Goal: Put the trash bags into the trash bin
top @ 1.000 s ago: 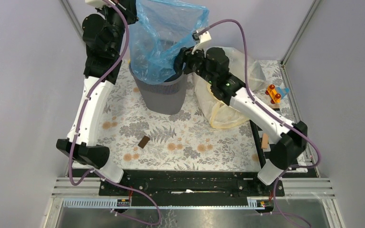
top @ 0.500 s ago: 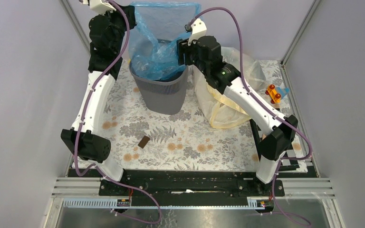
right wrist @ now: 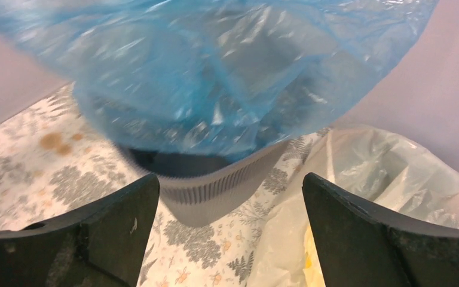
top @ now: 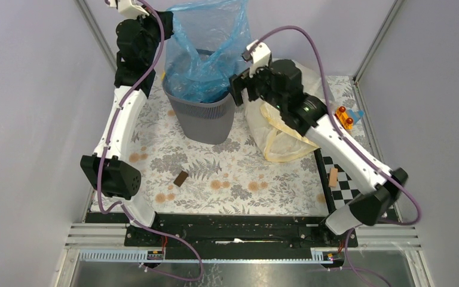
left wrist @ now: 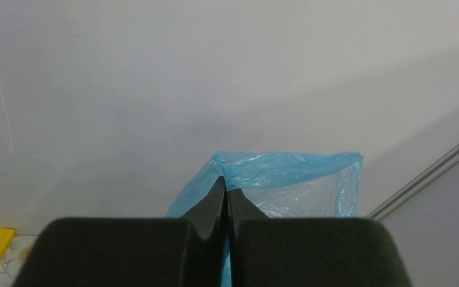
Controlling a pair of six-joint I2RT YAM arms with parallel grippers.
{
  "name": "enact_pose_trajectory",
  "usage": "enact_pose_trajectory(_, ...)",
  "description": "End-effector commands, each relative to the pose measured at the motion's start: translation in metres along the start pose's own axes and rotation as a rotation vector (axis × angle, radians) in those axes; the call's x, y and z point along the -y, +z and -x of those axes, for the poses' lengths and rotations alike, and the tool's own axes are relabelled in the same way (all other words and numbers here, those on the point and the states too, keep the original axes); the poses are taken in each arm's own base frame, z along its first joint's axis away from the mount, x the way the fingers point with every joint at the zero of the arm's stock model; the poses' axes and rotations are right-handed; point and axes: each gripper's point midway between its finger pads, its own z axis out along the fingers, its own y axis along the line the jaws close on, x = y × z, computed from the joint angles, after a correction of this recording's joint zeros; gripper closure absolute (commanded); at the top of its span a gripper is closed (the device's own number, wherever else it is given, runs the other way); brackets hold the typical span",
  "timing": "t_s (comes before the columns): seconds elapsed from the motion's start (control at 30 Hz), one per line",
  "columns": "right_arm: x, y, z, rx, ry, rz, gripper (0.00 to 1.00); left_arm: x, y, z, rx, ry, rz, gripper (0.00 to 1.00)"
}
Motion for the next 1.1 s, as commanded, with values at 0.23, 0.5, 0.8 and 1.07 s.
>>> enact_pose_trajectory(0.23, -0.071, -0.05, 0.028, 0.156, 0.126, 0.357, 0.99, 0.018, -0.02, 0.035, 0.072, -0.012, -0.047, 1.0)
enact_pose_trajectory(0.5, -0.107, -0.013, 0.028, 0.215, 0.214, 0.418, 1.0, 0.022, -0.027, 0.041, 0.076, -0.014, -0.05, 1.0)
enact_pose_trajectory(0.8, -0.084, 0.076, 0.004, 0.093, 0.233, 0.196, 1.0, 0.021, -0.031, 0.038, 0.066, -0.014, -0.049, 1.0)
enact_pose_trajectory(1.07, -0.021, 0.114, -0.026, -0.081, 0.127, -0.145, 1.0, 0.015, -0.037, 0.026, 0.039, -0.017, -0.037, 1.0)
